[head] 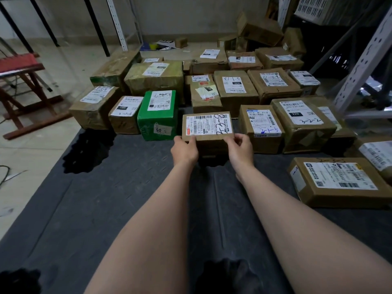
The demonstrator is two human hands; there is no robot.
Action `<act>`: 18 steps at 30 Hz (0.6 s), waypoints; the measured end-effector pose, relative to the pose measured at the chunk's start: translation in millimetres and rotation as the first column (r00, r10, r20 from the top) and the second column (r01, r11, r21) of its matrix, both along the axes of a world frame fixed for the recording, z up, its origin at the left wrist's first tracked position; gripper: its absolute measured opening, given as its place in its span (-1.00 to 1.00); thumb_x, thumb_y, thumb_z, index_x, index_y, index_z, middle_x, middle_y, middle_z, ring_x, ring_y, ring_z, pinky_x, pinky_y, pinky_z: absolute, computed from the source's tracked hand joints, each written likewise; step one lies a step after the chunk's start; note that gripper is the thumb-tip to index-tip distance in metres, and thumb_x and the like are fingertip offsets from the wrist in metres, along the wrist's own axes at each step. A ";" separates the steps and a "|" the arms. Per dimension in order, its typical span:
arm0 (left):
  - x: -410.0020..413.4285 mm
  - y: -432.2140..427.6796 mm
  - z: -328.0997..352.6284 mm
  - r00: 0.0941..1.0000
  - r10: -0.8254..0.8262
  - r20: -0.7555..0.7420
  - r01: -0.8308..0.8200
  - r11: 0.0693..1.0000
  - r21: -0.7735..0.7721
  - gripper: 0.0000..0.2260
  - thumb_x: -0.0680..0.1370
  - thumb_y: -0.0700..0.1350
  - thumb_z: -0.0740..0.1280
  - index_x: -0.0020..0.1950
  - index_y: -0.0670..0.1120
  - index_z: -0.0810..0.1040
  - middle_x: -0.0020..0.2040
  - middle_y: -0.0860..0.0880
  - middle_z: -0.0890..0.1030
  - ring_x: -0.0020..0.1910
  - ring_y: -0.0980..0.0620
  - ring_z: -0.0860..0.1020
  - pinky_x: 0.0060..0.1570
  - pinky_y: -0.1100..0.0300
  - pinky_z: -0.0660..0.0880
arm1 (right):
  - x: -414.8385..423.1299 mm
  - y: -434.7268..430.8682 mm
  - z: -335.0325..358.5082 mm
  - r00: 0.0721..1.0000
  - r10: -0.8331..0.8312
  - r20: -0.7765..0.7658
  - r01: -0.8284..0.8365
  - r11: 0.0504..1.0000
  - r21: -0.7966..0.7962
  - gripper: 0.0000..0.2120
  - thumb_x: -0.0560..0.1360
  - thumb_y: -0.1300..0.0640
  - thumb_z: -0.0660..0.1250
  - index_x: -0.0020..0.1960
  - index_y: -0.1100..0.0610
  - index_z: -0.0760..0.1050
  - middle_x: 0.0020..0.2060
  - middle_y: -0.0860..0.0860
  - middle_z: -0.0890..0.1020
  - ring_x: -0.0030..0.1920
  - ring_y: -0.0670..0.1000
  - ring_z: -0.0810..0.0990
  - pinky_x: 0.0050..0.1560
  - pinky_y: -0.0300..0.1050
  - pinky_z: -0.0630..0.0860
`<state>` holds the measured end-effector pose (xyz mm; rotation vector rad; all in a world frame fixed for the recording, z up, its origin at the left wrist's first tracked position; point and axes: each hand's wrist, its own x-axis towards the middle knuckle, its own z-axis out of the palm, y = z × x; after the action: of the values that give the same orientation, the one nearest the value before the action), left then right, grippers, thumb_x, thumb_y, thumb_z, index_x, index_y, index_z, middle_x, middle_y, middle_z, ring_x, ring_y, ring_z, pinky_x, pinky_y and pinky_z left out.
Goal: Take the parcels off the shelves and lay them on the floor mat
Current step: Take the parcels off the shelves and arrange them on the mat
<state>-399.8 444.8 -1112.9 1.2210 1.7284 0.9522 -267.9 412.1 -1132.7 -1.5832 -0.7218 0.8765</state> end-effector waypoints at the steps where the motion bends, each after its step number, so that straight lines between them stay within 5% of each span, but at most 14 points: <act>1: 2.2 0.4 0.0 1.000 -0.002 0.007 0.002 1.000 -0.002 -0.63 0.65 -0.04 0.22 0.40 -0.20 0.37 0.34 -0.22 0.49 0.32 -0.20 0.45 0.23 0.05 0.39 | -0.6 0.7 -1.2 1.000 0.016 0.025 -0.016 1.000 -0.015 -0.60 0.57 0.02 0.35 0.38 0.03 0.41 0.19 -0.04 0.51 0.09 -0.09 0.50 0.00 -0.22 0.45; 5: 10.9 -0.9 -0.6 1.000 0.017 0.018 -0.016 0.999 -0.028 -0.67 0.63 -0.18 0.19 0.39 -0.20 0.34 0.35 -0.25 0.46 0.33 -0.22 0.44 0.27 0.02 0.39 | -6.9 1.7 -2.7 0.995 0.093 0.041 -0.089 0.993 -0.083 -0.42 0.56 0.04 0.33 0.54 0.06 0.28 0.39 0.04 0.47 0.36 0.07 0.45 0.40 0.08 0.40; 12: 11.4 -2.5 -3.1 1.000 0.021 -0.022 -0.023 0.996 -0.085 -0.54 0.61 -0.14 0.19 0.52 -0.16 0.25 0.43 -0.26 0.35 0.40 -0.27 0.34 0.40 -0.07 0.31 | -5.8 3.3 -8.1 0.998 0.009 0.055 0.000 0.986 -0.167 -0.34 0.54 0.03 0.34 0.57 0.13 0.23 0.48 0.11 0.35 0.46 0.15 0.34 0.47 0.08 0.30; 18: 13.2 -4.4 -2.8 0.998 0.042 -0.054 -0.042 0.999 0.000 -0.59 0.59 -0.13 0.22 0.45 -0.10 0.37 0.34 -0.21 0.36 0.31 -0.24 0.41 0.32 -0.03 0.34 | -6.0 3.3 -7.5 0.999 -0.011 -0.036 0.006 0.991 -0.131 -0.45 0.53 0.09 0.33 0.51 0.00 0.32 0.32 0.08 0.52 0.26 0.13 0.54 0.27 0.14 0.53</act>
<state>-386.7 440.4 -1115.7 1.2243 1.8024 0.9510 -273.9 415.3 -1140.2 -1.6808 -0.6416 0.9606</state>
